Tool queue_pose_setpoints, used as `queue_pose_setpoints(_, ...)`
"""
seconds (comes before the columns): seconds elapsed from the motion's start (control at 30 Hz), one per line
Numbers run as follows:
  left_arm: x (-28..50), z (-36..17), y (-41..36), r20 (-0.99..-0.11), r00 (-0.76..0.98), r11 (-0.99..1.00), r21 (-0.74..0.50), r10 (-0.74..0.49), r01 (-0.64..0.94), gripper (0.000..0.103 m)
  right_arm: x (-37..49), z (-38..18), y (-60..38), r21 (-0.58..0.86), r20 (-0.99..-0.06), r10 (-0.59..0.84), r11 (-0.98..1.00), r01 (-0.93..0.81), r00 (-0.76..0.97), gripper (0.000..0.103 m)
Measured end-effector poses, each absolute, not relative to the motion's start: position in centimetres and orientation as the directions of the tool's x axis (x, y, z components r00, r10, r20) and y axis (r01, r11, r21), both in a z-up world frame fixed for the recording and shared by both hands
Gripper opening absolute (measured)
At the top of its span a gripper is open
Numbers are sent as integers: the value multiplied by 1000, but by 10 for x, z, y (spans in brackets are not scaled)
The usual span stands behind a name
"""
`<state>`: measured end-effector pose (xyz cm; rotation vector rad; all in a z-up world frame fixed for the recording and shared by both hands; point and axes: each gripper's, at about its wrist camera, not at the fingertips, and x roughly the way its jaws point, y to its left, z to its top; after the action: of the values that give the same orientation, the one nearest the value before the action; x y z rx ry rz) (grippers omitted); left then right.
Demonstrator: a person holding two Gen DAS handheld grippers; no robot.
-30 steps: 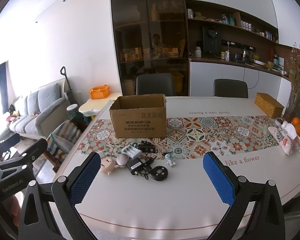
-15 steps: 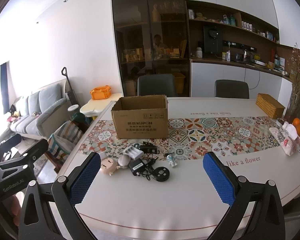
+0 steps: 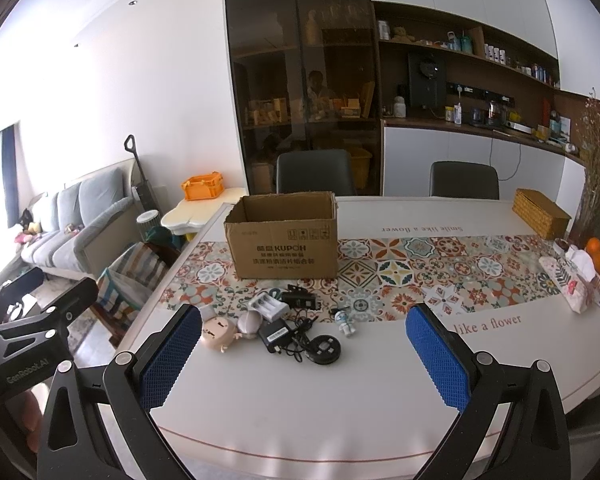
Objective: Organize rigid objects
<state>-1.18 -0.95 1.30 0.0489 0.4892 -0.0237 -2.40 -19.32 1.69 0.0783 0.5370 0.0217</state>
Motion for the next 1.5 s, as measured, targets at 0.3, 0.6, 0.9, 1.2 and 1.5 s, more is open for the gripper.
queue_pose_setpoints(0.3,-12,16,-10,-468,884,999,39,-14,36,103,-24,18,-193,82,-508,44,997,-2,860,103)
queue_pose_setpoints(0.6,-13,17,-12,-469,883,999,37,-16,38,103,-22,18,-191,80,-512,45,997,-5,858,103)
queue_pose_setpoints(0.9,-4,7,-11,-520,853,998,9,-46,59,103,-15,9,-188,74,-540,45,997,-6,840,103)
queue_pose_setpoints(1.2,36,-38,-6,-650,756,996,-24,-79,84,103,15,-28,-187,79,-651,42,997,12,758,102)
queue_pose_setpoints(1.5,87,-73,4,-701,709,994,3,-73,105,103,70,-66,-173,77,-758,44,997,22,651,102)
